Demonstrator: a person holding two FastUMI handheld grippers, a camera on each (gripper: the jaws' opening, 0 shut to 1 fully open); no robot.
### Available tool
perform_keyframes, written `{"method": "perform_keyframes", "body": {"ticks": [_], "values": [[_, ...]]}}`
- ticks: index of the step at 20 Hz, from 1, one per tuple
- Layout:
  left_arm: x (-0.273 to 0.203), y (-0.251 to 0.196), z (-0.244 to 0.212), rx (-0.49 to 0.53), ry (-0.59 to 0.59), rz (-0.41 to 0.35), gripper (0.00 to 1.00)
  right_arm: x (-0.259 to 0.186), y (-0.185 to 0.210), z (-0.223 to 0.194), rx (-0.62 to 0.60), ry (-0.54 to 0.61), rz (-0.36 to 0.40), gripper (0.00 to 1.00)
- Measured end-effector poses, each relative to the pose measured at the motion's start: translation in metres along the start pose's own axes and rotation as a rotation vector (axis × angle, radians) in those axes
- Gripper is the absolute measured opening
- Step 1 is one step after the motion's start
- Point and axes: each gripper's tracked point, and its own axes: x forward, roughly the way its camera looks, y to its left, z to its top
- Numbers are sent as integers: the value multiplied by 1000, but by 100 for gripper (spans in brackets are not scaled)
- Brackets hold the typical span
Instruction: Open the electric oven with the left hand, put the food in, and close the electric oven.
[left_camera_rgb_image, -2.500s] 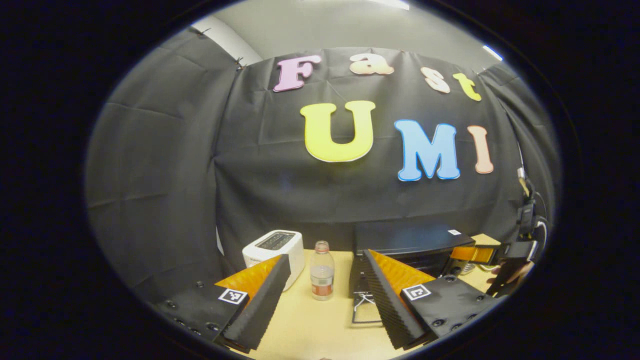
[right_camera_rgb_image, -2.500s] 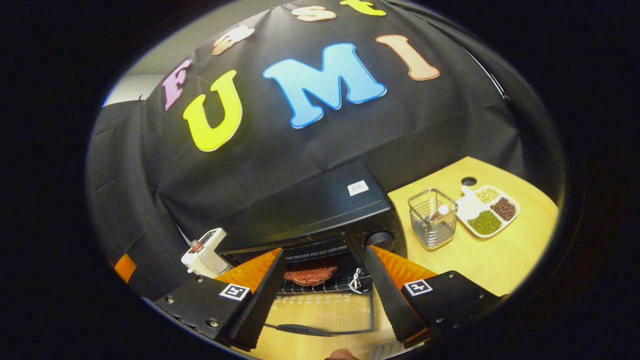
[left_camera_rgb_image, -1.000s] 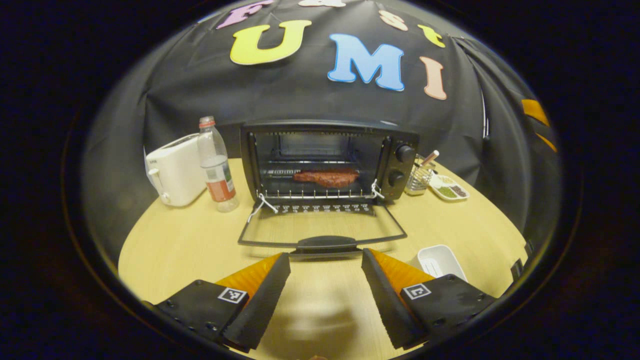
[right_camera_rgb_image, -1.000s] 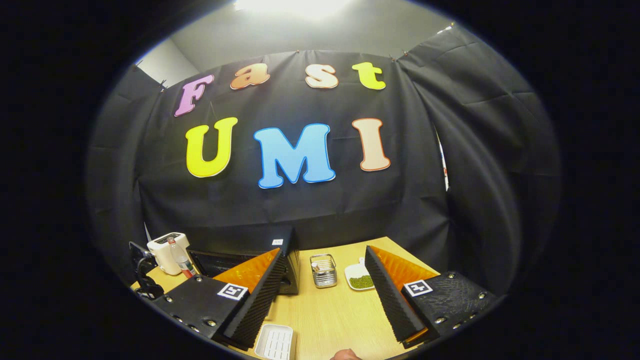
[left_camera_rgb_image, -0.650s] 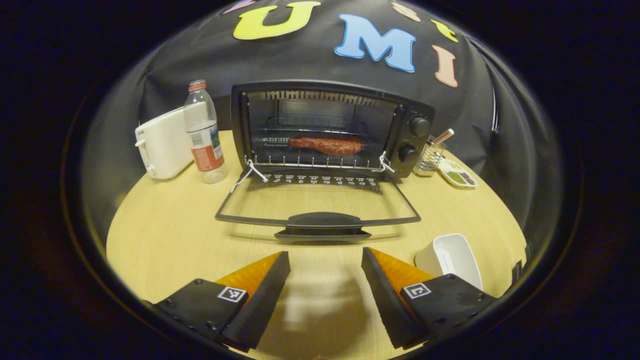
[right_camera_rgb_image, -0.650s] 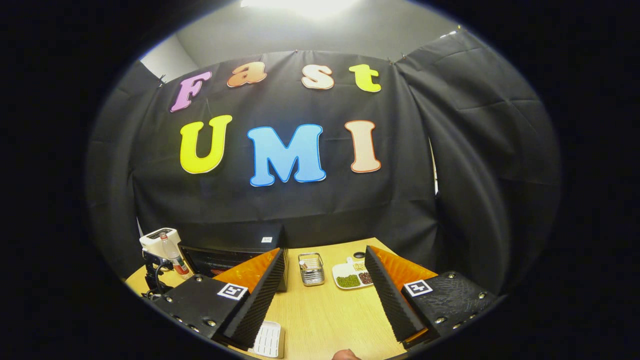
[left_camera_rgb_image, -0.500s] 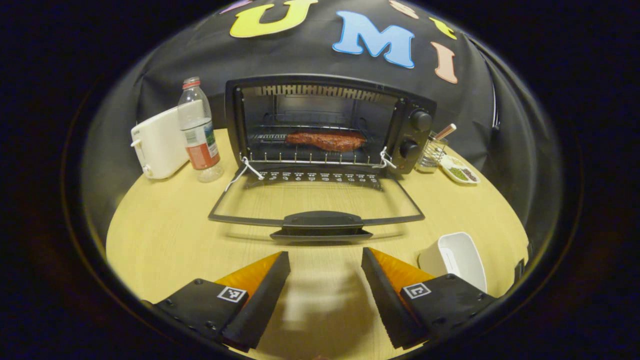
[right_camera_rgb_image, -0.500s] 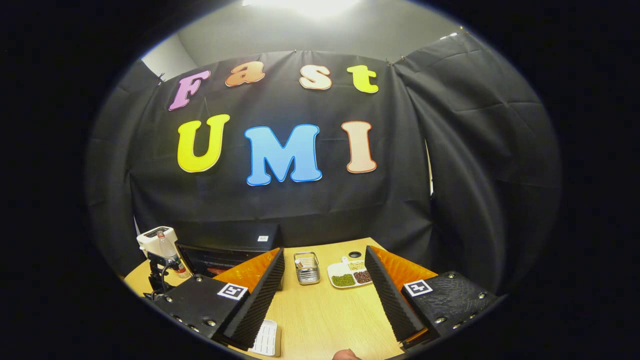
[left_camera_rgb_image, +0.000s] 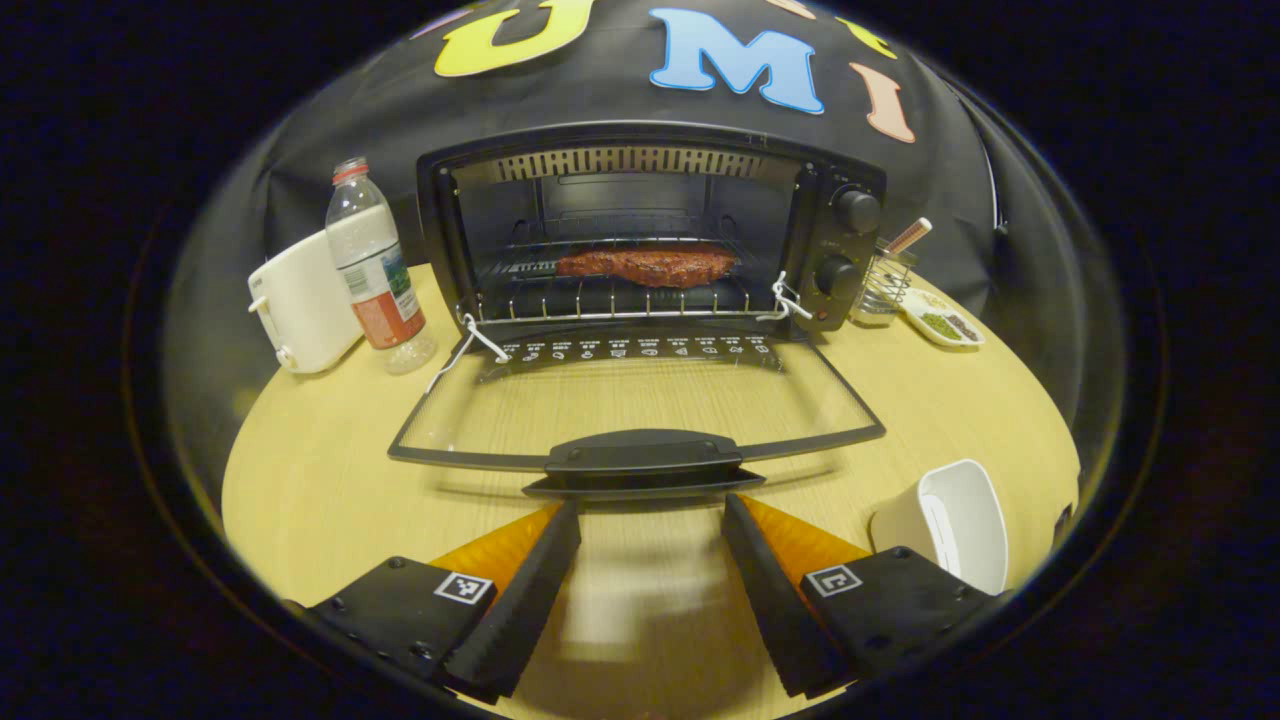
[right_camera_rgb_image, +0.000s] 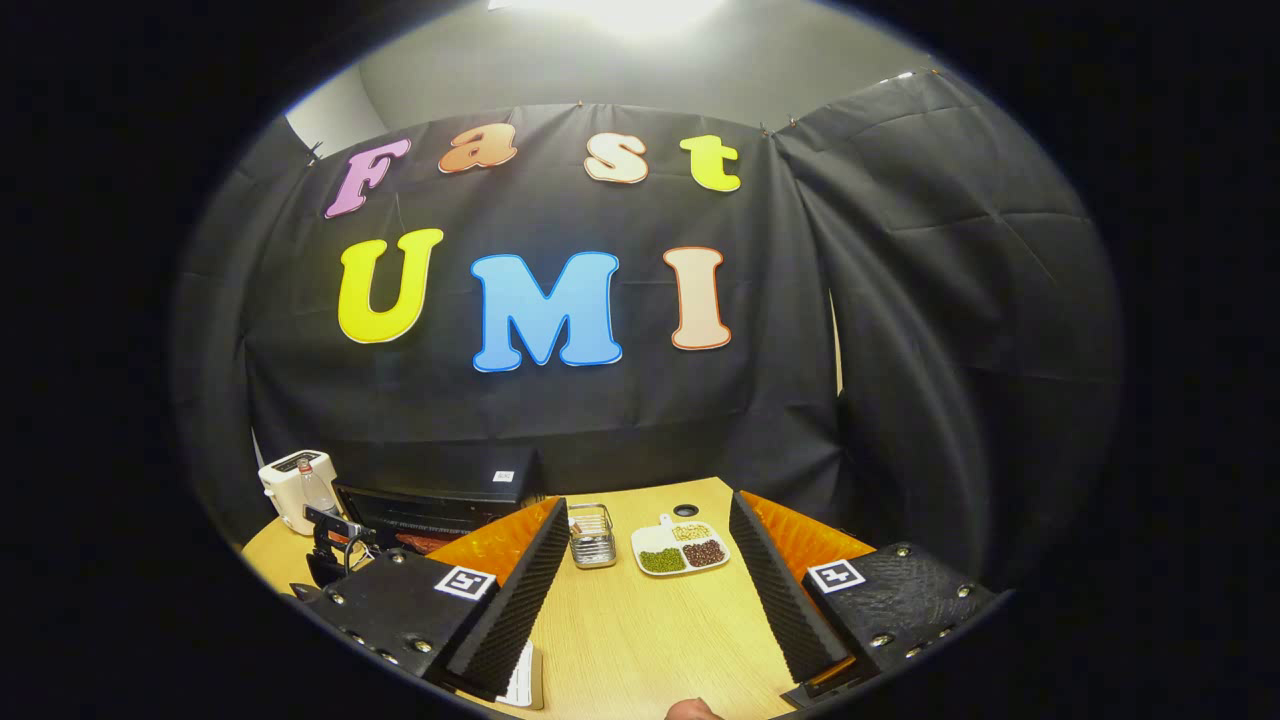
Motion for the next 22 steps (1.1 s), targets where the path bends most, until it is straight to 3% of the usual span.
{"method": "perform_keyframes", "body": {"ticks": [8,22], "values": [[-10,1,10,16,-45,8,98,1,6,0,4,-1,31,98],[-48,5,88,-8,-211,17,98,4,23,-9,20,23,91,98]]}}
